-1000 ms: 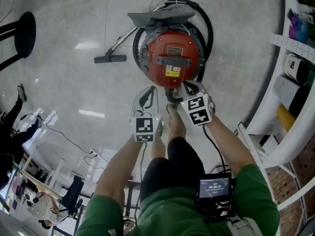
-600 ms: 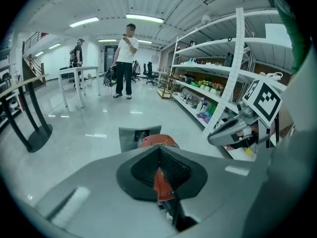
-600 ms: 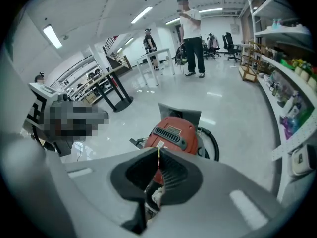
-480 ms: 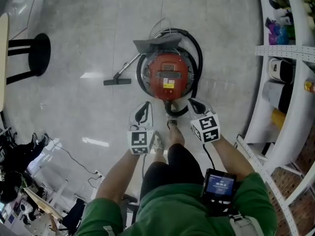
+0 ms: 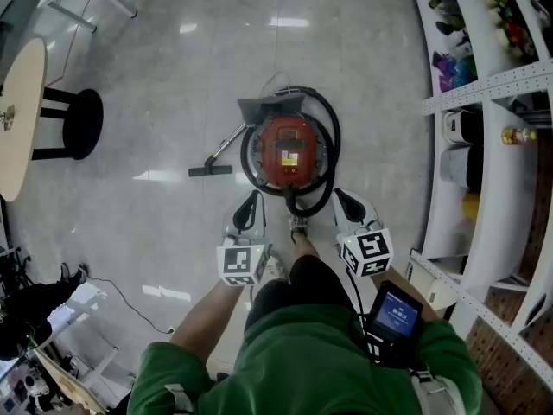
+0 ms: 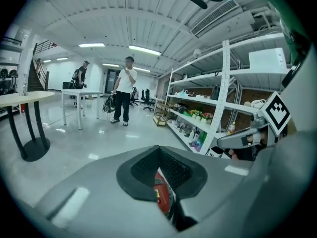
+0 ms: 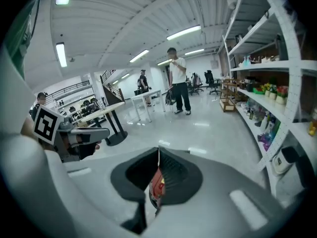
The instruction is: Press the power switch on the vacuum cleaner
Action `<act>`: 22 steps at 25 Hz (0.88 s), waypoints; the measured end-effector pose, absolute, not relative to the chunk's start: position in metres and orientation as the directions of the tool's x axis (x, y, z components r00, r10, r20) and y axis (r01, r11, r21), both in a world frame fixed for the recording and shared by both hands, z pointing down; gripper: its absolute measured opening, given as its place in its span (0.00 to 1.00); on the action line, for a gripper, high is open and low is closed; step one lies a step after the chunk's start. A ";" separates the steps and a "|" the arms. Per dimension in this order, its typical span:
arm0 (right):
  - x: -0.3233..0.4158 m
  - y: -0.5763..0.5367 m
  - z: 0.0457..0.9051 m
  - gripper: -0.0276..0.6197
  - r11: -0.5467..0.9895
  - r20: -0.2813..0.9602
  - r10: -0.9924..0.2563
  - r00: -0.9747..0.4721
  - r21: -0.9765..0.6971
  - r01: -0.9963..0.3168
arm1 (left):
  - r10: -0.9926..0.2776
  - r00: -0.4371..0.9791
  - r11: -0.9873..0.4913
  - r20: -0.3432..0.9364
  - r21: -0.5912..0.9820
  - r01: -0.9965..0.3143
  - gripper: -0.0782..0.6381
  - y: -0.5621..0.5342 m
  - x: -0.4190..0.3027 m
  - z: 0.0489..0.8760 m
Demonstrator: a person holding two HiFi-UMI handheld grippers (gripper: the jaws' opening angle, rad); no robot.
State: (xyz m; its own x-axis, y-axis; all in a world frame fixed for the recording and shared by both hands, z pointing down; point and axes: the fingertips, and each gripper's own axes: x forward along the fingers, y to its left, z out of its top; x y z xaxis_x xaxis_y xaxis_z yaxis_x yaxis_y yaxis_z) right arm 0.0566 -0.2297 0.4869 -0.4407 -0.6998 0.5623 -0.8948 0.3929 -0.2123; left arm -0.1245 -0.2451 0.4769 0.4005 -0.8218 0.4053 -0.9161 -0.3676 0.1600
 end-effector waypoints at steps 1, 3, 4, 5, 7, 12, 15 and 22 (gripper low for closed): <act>0.058 -0.224 0.473 0.05 0.382 0.544 -0.719 -0.432 -0.209 -0.900 | -0.829 0.405 -0.372 0.386 0.161 -0.914 0.12 -0.240 -0.125 0.464; 0.060 -0.212 0.448 0.05 0.356 0.510 -0.756 -0.410 -0.205 -0.912 | -0.842 0.412 -0.379 0.347 0.163 -0.911 0.12 -0.230 -0.128 0.440; 0.060 -0.207 0.437 0.05 0.344 0.494 -0.772 -0.400 -0.204 -0.916 | -0.848 0.415 -0.381 0.328 0.166 -0.910 0.12 -0.225 -0.130 0.428; 0.060 -0.201 0.425 0.05 0.334 0.477 -0.788 -0.390 -0.202 -0.921 | -0.854 0.418 -0.382 0.310 0.171 -0.908 0.12 -0.219 -0.132 0.417; 0.058 -0.188 0.404 0.05 0.321 0.442 -0.816 -0.372 -0.189 -0.928 | -0.864 0.421 -0.384 0.275 0.181 -0.906 0.12 -0.207 -0.139 0.398; 0.050 -0.156 0.364 0.05 0.302 0.371 -0.864 -0.341 -0.160 -0.940 | -0.884 0.424 -0.392 0.197 0.179 -0.902 0.12 -0.177 -0.157 0.355; 0.046 -0.139 0.347 0.05 0.289 0.343 -0.881 -0.326 -0.156 -0.945 | -0.890 0.425 -0.395 0.163 0.188 -0.899 0.12 -0.160 -0.161 0.335; 0.024 -0.094 0.308 0.05 0.283 0.268 -0.912 -0.310 -0.136 -0.949 | -0.890 0.448 -0.427 0.089 0.188 -0.885 0.12 -0.113 -0.171 0.303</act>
